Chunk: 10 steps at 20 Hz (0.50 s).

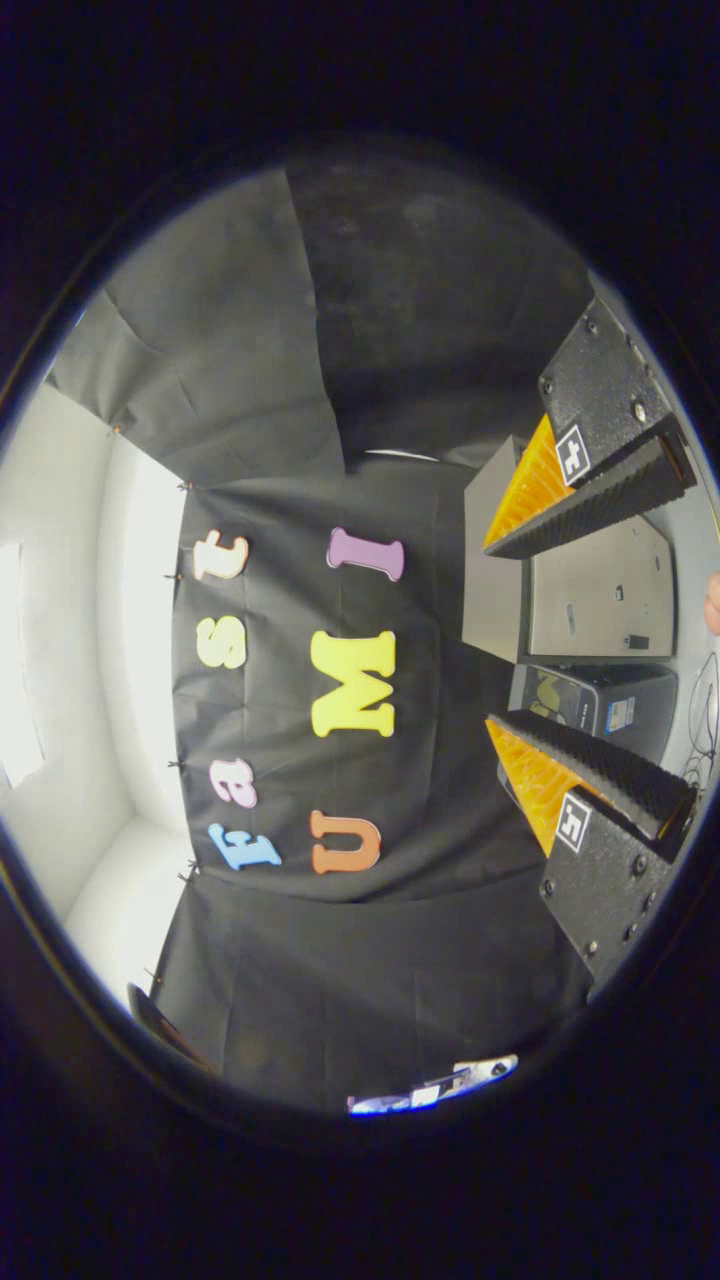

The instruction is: Put the clothes into the washing machine and then close the washing machine lid.

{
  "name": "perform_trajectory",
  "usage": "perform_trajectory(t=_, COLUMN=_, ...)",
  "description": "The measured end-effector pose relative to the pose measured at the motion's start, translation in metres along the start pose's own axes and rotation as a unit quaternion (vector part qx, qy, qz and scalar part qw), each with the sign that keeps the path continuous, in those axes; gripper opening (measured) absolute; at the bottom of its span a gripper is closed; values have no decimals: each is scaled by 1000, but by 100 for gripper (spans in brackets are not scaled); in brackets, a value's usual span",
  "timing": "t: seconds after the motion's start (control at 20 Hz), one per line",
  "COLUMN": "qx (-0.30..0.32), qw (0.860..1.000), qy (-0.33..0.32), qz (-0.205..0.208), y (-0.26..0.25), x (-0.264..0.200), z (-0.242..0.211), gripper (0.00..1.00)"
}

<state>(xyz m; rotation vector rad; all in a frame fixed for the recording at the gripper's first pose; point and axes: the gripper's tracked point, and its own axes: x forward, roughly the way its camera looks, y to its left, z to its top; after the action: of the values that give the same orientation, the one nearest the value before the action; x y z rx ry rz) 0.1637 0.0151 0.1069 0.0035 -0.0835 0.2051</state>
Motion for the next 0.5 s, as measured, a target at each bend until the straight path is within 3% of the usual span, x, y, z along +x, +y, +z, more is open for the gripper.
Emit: perform_trajectory(t=0.5, qx=11, qw=1000, qy=-4, qz=18, y=-22, x=-38, z=-2, gripper=96)
